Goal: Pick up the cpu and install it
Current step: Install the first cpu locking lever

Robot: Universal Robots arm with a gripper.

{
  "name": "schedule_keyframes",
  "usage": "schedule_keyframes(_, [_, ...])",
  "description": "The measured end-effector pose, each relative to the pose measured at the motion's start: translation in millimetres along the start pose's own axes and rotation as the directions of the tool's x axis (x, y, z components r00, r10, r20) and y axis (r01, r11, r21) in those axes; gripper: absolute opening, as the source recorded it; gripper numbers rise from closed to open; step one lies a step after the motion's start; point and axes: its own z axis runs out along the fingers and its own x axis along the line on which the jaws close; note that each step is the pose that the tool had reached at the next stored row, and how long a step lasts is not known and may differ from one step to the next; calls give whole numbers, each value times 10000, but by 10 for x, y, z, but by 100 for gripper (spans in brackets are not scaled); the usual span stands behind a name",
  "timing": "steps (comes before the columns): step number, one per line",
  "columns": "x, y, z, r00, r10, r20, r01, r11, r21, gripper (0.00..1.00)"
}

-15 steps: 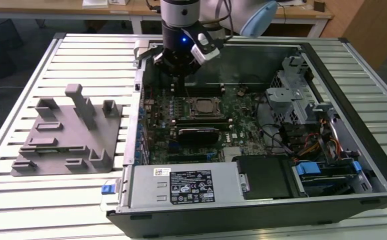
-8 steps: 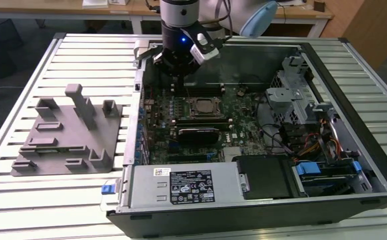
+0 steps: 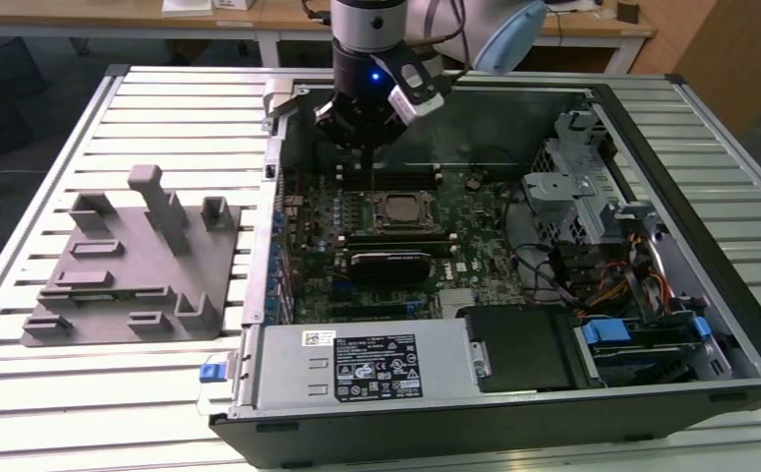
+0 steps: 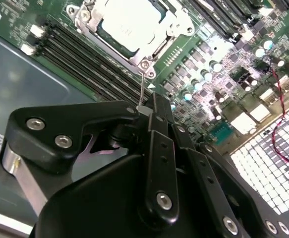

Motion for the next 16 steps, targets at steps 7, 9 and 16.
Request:
schedule_keyframes(7, [-112, -15, 30, 9998, 219, 2, -219, 9998, 0, 11])
schedule_keyframes(9, [-119, -16, 44, 9992, 399, 2, -399, 9992, -13, 11])
schedule_keyframes(16, [-184, -37, 108, 9988, 488, 44, -485, 9979, -439, 11])
